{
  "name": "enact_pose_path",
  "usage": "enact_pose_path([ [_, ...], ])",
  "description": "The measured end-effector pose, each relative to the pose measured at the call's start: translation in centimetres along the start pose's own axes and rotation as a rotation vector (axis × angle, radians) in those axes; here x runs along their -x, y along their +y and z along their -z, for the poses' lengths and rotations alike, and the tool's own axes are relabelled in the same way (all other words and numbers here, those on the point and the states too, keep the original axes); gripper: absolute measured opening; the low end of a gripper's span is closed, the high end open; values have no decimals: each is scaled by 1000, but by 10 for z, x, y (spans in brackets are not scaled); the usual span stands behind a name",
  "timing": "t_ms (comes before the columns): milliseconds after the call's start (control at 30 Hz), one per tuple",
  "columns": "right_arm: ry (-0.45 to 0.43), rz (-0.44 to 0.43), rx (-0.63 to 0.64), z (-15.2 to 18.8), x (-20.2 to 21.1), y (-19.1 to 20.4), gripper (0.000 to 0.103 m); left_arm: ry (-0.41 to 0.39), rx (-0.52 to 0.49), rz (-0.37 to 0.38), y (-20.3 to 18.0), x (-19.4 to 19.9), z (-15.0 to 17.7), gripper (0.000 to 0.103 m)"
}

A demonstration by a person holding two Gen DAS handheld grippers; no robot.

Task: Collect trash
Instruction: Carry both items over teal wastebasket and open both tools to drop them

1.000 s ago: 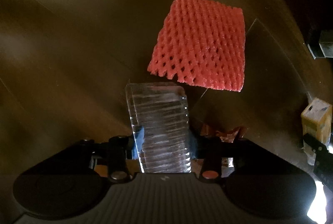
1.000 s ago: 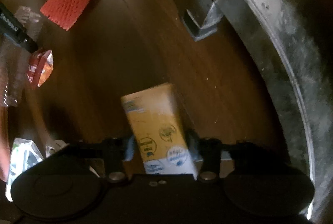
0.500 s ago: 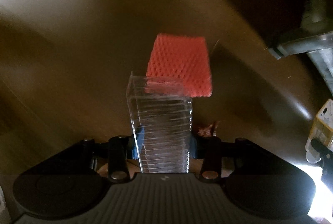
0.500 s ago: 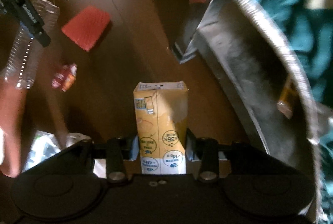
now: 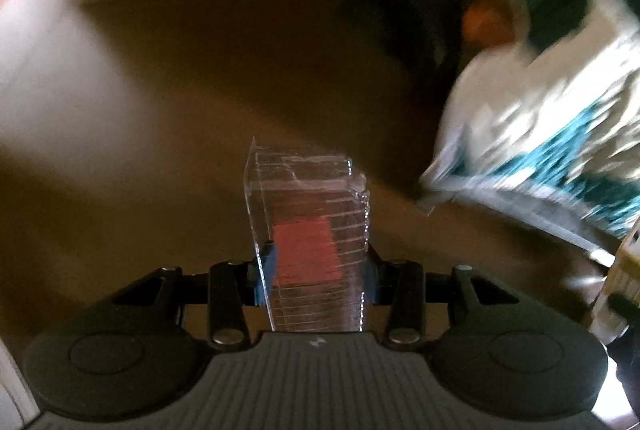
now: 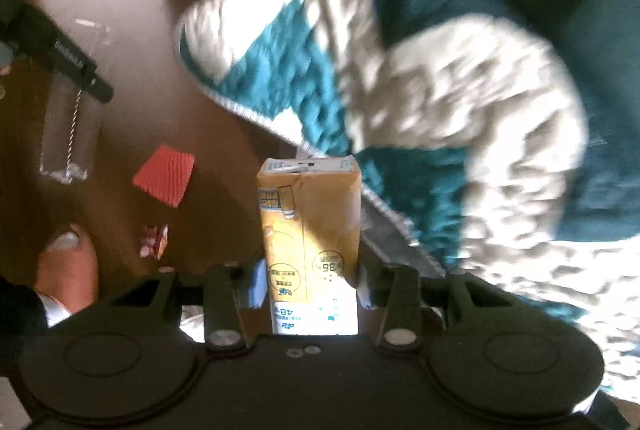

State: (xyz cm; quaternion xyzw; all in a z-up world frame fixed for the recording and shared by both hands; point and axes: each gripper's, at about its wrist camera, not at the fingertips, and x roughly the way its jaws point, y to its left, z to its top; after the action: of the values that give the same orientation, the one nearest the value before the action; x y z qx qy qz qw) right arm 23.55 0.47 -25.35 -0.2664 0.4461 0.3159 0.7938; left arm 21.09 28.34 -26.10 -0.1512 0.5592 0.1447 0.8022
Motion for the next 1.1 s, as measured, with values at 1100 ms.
enact_pose_path([
  [1100,-645,186,-142,-34,369,-97,41,-592,-211,244,-204,379,-29,42],
])
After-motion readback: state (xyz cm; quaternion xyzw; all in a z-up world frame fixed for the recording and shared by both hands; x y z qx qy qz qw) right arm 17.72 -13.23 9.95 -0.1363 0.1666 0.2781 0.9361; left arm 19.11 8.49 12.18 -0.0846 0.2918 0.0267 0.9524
